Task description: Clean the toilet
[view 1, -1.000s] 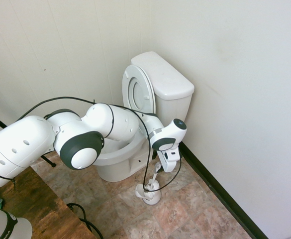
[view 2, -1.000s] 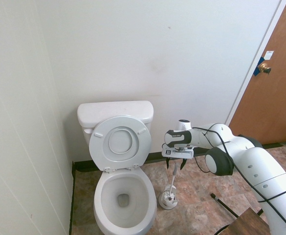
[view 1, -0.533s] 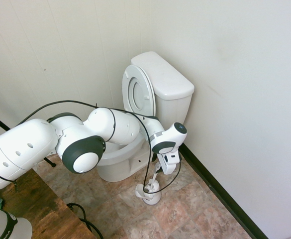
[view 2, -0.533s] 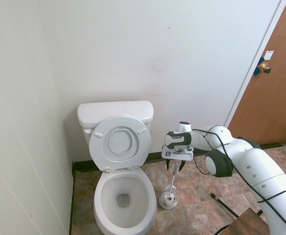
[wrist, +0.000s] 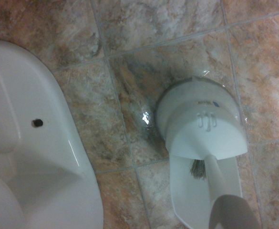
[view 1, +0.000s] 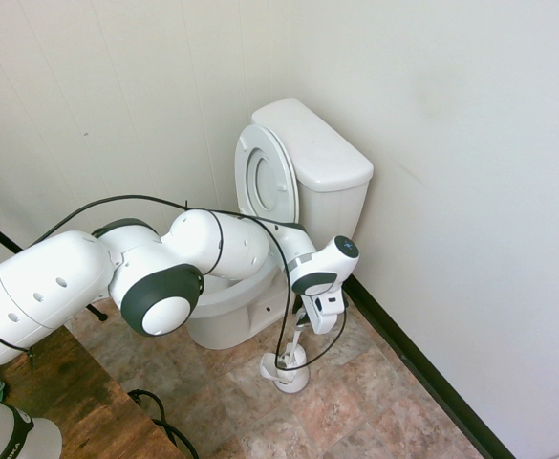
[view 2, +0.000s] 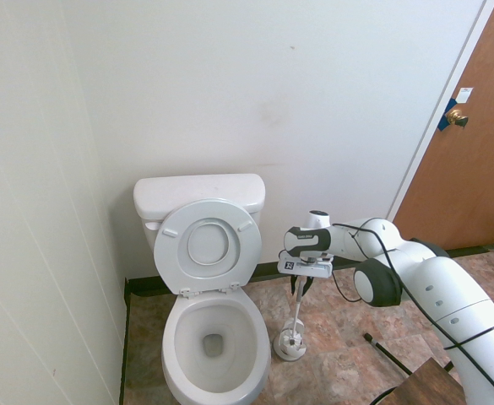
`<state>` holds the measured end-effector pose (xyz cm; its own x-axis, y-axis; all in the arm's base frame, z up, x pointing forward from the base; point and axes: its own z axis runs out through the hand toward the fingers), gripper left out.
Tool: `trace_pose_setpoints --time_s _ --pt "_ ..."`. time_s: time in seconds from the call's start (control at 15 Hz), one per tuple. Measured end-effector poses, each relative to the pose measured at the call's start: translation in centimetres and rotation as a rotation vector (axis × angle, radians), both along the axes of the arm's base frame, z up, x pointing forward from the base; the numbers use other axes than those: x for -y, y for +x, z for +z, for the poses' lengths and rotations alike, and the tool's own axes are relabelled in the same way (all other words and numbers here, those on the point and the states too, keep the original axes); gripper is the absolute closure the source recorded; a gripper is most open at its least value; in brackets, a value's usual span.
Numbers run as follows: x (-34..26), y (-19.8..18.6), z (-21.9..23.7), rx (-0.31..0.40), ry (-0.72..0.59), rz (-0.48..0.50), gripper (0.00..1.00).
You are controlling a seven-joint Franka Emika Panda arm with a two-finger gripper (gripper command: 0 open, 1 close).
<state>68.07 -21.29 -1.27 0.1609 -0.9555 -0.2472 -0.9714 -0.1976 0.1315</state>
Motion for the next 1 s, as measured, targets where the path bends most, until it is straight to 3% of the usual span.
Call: trace_pose_setpoints --time_s 0.47,1.0 --pt "1.5 -0.7 -0.4 0.013 -0.007 0.038 1.00" --pt "-2.0 -4.0 -0.1 0.118 -0.075 0.119 1.00"
